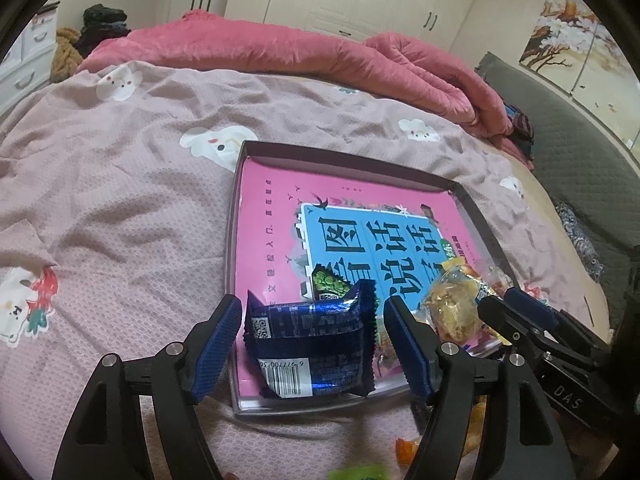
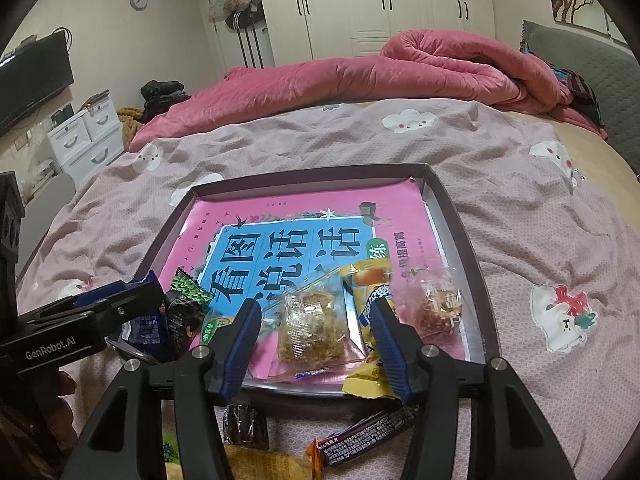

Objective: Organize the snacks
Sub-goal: 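Withdraw both open tools from the tray toward the remaining snacks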

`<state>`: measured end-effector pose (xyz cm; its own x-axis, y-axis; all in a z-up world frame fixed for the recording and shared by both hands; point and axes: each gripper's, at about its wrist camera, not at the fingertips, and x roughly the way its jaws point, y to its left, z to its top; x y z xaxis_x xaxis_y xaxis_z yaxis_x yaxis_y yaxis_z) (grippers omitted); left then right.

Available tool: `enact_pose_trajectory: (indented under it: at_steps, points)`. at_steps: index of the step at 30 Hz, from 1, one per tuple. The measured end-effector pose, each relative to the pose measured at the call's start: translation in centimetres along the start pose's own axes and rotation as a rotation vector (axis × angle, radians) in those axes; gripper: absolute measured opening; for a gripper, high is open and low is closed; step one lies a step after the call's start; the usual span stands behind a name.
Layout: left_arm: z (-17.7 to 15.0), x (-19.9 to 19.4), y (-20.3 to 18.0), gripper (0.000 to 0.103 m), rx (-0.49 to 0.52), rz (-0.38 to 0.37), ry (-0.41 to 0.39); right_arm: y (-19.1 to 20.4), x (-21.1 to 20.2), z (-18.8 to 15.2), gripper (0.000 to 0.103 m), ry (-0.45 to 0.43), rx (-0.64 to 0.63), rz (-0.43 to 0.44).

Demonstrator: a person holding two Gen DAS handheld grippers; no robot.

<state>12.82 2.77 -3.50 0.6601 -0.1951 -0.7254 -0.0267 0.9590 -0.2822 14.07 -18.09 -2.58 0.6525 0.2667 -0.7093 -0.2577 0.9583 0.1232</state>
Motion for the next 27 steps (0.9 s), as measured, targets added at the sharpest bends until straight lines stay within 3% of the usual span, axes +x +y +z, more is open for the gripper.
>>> enact_pose_trajectory:
  at_steps: [14, 27]
  points:
    - [0.9, -2.6, -1.3, 0.080, 0.013, -0.021, -0.040, -0.5, -1.3, 0.5, 0.064, -0.031, 0.027, 0.010]
    - [0.5, -4.4, -1.9, 0.080, 0.018, -0.018, 0.001, -1.7, -3.7, 0.7, 0.072, -0.060, 0.057, 0.028]
